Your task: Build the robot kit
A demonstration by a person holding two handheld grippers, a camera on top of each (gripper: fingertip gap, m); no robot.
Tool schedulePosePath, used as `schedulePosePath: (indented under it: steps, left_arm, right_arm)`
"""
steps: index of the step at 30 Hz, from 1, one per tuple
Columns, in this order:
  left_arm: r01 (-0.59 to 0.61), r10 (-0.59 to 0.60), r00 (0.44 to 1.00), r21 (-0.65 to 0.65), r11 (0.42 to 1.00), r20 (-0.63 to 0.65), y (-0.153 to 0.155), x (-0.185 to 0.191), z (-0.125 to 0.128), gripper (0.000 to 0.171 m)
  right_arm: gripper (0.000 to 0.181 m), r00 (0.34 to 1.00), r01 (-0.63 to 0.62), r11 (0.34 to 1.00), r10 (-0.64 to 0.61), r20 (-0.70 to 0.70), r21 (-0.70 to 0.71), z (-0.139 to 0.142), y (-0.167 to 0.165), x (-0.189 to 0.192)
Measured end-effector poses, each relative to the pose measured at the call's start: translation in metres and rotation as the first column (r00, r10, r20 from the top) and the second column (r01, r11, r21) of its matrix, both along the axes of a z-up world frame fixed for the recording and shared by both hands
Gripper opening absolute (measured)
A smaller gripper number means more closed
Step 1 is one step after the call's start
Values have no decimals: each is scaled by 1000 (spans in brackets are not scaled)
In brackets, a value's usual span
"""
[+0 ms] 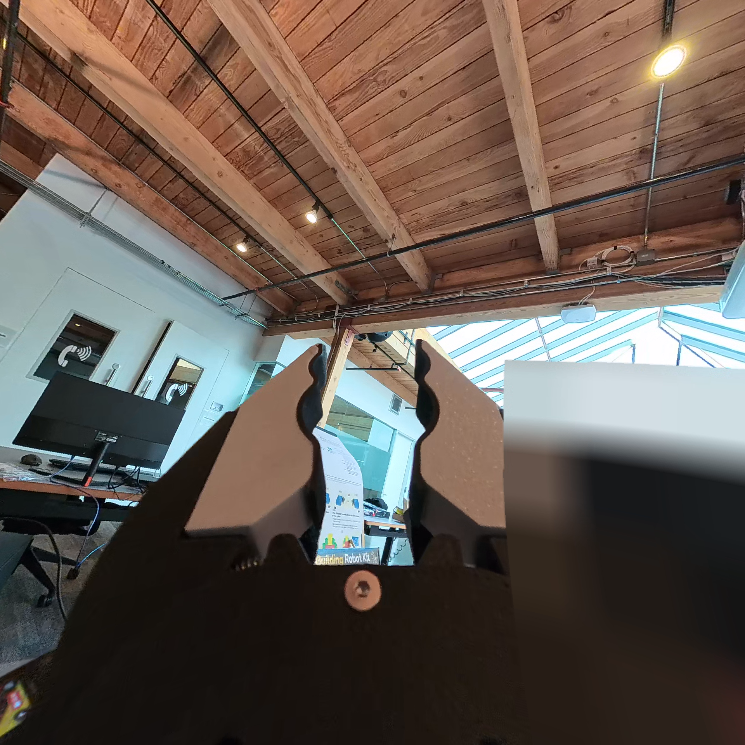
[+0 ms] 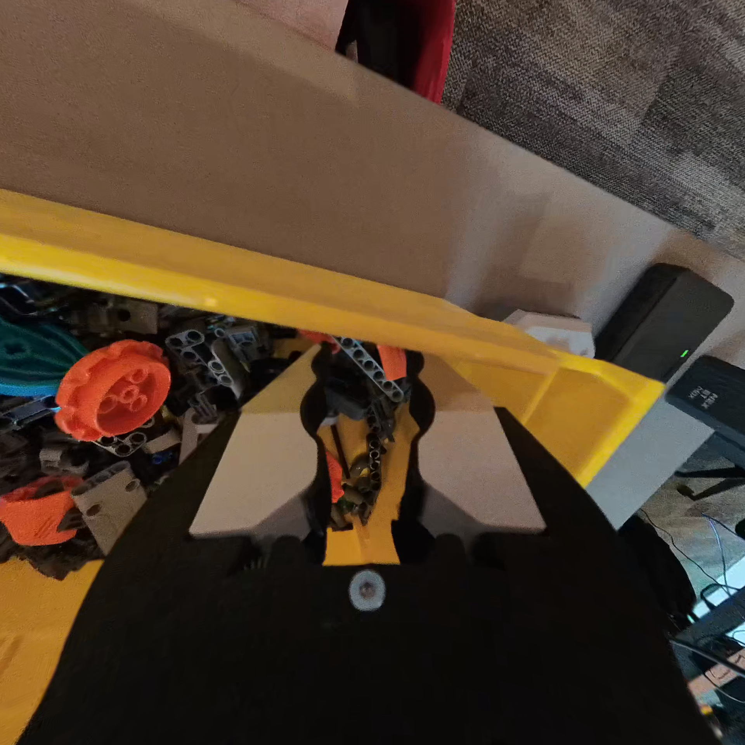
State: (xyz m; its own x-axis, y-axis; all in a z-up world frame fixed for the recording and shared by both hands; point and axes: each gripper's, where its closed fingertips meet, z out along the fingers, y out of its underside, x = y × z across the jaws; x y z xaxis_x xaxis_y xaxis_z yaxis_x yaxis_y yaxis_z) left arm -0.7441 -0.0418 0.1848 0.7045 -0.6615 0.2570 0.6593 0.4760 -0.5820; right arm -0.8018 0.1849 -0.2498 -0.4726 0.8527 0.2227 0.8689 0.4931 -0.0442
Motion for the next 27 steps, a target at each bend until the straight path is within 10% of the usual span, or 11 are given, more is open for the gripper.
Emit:
schedulePosePath:
  steps: [8,16,27]
  left_arm:
    - [1,-1,1000,13,1000,10,-5,-4,1,42]
    - [-3,3,1000,10,1000,3,-5,-2,1,42]
    - [-3,3,1000,16,1000,5,-7,-2,1,42]
  right_arm:
    - [23,916,154,988,-149,372,17,10,15,103]
    - [29,975,87,993,-102,-196,-82,28,-4,-13]
    - [18,969,163,985,-171,-177,-56,-1,12,4]
